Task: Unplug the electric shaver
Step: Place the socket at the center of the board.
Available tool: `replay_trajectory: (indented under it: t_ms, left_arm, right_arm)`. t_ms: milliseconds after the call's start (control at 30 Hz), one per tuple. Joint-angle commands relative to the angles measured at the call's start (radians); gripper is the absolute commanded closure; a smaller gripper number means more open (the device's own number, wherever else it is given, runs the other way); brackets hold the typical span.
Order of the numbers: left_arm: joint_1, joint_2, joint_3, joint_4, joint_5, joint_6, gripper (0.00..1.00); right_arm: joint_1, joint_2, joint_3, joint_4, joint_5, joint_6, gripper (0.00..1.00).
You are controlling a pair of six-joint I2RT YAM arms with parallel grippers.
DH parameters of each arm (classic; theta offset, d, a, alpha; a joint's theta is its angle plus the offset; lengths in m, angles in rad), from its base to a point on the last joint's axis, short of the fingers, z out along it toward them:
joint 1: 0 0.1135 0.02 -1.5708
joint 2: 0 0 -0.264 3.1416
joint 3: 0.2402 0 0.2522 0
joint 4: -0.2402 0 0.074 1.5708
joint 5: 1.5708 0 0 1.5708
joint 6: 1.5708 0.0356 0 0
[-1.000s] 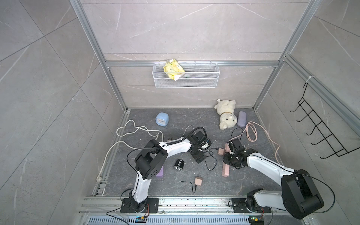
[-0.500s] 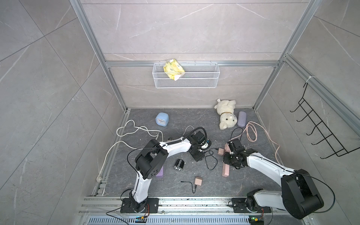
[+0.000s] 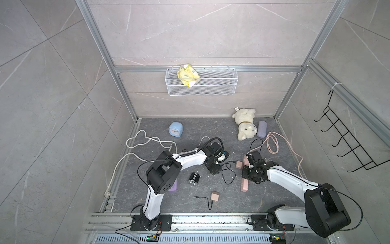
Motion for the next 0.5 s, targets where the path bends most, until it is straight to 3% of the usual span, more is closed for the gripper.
replay_trajectory:
  t_ms: [0, 467]
  left_arm:
    - [-0.006, -0.061, -0.023, -0.043, 0.071, -0.021, 0.54]
    - [-0.006, -0.189, -0.022, -0.093, 0.119, -0.038, 0.54]
  right_arm:
    - [-0.001, 0.009, -0.015, -0.049, -0.007, -0.006, 0.56]
    - [-0.002, -0.075, 0.056, -0.133, 0.027, -0.017, 0.43]
